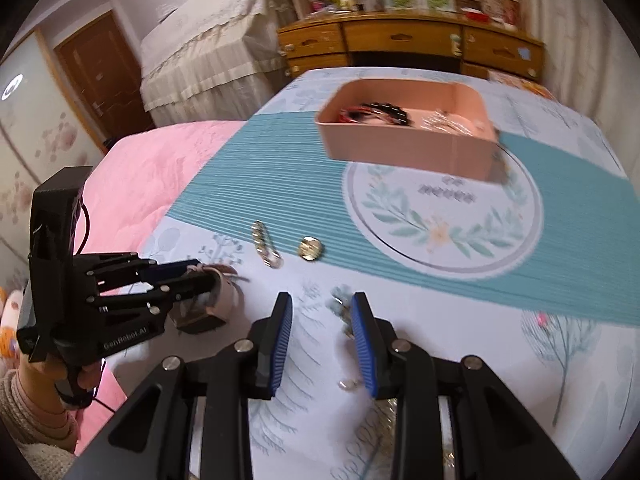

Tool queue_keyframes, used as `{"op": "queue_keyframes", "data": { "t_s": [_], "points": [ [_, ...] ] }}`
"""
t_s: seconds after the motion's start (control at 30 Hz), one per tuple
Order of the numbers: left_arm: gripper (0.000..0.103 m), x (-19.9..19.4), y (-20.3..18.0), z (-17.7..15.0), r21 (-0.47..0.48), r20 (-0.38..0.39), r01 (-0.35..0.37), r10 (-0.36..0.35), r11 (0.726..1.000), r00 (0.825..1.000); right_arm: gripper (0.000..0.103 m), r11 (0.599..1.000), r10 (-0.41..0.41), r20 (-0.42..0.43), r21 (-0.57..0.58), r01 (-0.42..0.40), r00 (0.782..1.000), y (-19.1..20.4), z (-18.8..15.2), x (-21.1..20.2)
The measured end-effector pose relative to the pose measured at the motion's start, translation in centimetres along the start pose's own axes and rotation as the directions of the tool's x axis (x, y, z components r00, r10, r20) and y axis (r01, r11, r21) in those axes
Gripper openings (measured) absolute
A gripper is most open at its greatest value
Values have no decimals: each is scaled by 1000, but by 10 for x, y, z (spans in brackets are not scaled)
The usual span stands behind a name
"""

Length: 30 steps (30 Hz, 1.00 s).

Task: Organize jewelry
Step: 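Grasp the pink watch band with left tool while right tool grasps pearl pin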

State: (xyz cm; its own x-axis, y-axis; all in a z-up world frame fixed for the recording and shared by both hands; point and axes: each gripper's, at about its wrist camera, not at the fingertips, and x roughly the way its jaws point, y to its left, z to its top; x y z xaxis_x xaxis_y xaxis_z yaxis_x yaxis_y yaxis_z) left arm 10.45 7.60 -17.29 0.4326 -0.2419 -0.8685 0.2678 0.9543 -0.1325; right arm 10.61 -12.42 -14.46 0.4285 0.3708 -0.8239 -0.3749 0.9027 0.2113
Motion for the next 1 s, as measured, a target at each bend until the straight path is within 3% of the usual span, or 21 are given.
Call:
{"op": "queue_keyframes", "data": {
  "t_s": [0.17, 0.27, 0.43, 0.6, 0.73, 0.83, 1.0],
  "points": [
    [16, -15, 10, -4, -101, 21, -9, 11, 995, 1000, 31, 995, 25, -11, -100, -26, 1000, 22, 23, 15],
    [9, -20, 18, -8, -145, 34, -23, 28, 989, 999, 31, 985, 7, -34, -171, -13, 999, 35, 33, 29],
    [8, -22, 33, -18, -205, 35, -17, 25, 979, 999, 30, 967, -4, -83, -254, -17, 997, 53, 39, 52],
    [8, -20, 42, -21, -221, 33, 7, 0, 975, 999, 30, 951, -50, -89, -308, 21, 995, 63, 46, 65],
    [8, -16, 44, -22, -221, 22, 10, -5, 975, 1000, 20, 942, -66, -127, -335, 20, 990, 66, 45, 77],
    [8, -14, 47, -23, -233, 13, 21, -18, 972, 1000, 19, 933, -74, -138, -358, 20, 988, 69, 43, 80],
    [19, -12, 49, -21, -241, 17, 26, -22, 970, 1000, 19, 925, -83, -136, -379, 25, 987, 70, 43, 82]
  ]
}}
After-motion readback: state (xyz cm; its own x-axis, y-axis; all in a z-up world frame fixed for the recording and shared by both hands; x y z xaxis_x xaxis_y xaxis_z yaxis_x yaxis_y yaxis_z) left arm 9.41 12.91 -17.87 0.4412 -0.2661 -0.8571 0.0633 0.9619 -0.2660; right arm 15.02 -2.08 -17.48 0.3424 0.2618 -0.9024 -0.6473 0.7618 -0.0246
